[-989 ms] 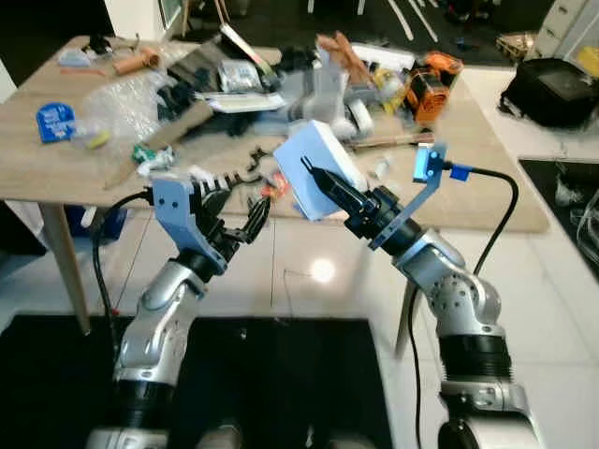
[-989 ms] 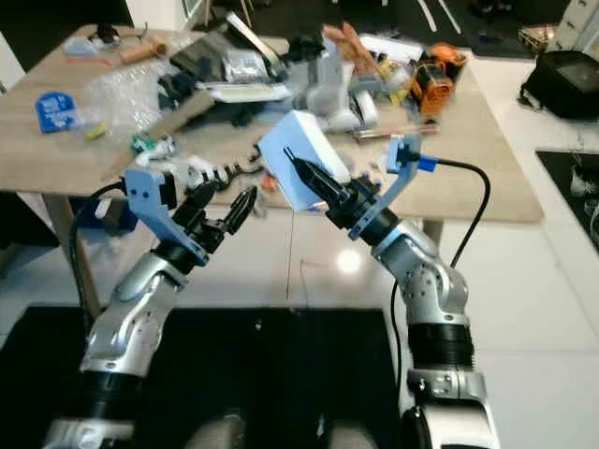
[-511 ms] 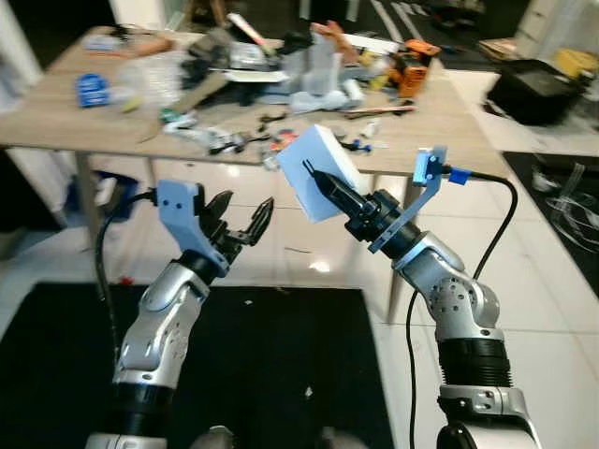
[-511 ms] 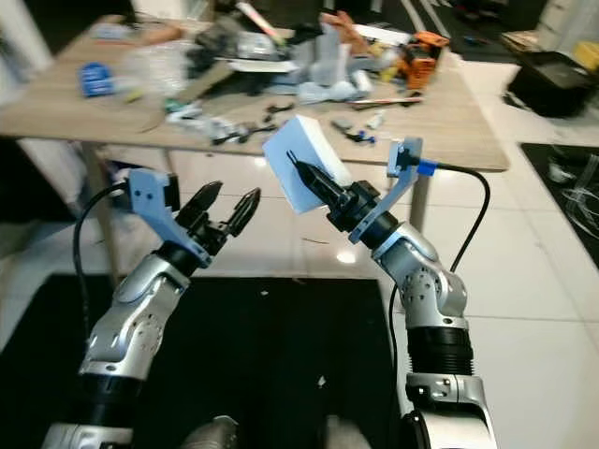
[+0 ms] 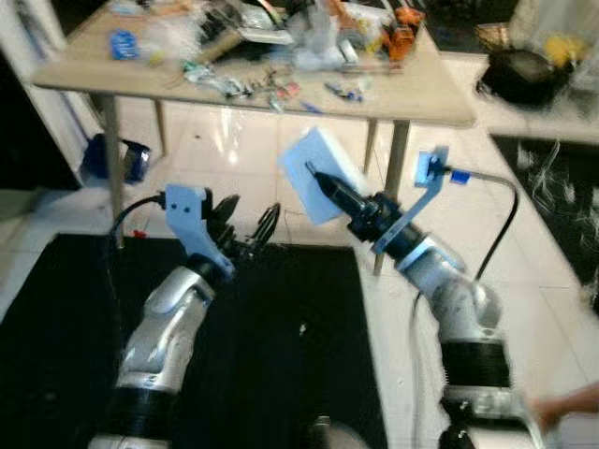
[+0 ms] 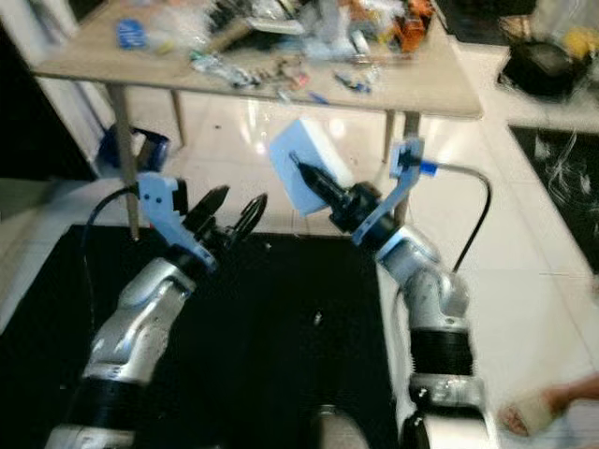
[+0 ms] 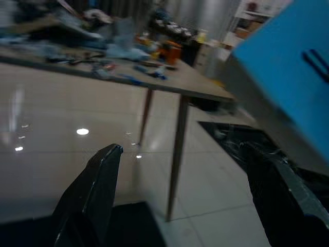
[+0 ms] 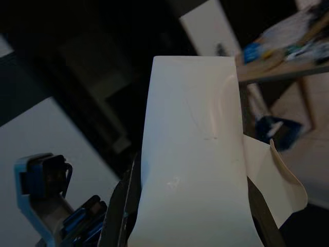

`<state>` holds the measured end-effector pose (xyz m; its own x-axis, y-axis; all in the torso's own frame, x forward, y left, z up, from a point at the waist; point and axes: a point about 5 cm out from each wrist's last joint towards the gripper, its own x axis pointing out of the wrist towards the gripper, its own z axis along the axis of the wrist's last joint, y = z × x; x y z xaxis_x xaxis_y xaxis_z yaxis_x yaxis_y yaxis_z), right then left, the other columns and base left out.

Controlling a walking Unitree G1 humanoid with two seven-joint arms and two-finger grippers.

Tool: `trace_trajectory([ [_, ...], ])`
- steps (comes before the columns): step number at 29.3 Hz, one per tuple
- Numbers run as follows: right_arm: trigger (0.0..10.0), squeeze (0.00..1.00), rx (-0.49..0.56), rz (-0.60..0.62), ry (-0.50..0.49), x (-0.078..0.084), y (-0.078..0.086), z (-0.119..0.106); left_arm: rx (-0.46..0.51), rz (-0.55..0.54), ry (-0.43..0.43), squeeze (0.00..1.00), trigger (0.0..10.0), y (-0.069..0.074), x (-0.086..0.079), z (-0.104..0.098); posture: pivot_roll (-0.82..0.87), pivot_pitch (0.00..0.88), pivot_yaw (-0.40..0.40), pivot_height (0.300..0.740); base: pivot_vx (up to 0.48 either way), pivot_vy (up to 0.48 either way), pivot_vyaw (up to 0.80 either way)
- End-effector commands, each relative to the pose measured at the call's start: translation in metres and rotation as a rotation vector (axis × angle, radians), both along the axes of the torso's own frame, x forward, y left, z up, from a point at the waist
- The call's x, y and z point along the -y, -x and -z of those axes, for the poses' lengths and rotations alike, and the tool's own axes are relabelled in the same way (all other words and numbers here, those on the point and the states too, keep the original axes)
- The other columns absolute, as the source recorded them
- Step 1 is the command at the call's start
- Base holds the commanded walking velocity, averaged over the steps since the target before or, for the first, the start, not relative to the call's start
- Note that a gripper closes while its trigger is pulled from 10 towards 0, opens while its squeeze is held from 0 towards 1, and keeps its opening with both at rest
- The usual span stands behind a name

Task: Picking trash to rubbish bin

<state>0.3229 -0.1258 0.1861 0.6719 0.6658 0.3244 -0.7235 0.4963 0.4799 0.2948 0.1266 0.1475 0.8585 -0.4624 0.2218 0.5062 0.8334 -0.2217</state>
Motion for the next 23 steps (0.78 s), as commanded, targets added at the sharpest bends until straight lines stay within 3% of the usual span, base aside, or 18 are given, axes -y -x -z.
trace_trajectory([
  [1,10.0,0.00,-0.005,0.010,0.010,0.0038,0.0005,0.0011,-0.002,0.017,-0.018,0.00,10.0,0.0004,0.0040,0.0012,-0.07,0.000,-0.026,0.740,-0.480,0.000,0.00],
  [23,10.0,0.00,-0.006,0.009,0.009,0.0043,0.0003,0.0004,0.003,0.018,-0.022,0.00,10.0,0.0007,0.0046,0.0003,-0.07,0.000,-0.025,0.740,-0.480,0.000,0.00],
])
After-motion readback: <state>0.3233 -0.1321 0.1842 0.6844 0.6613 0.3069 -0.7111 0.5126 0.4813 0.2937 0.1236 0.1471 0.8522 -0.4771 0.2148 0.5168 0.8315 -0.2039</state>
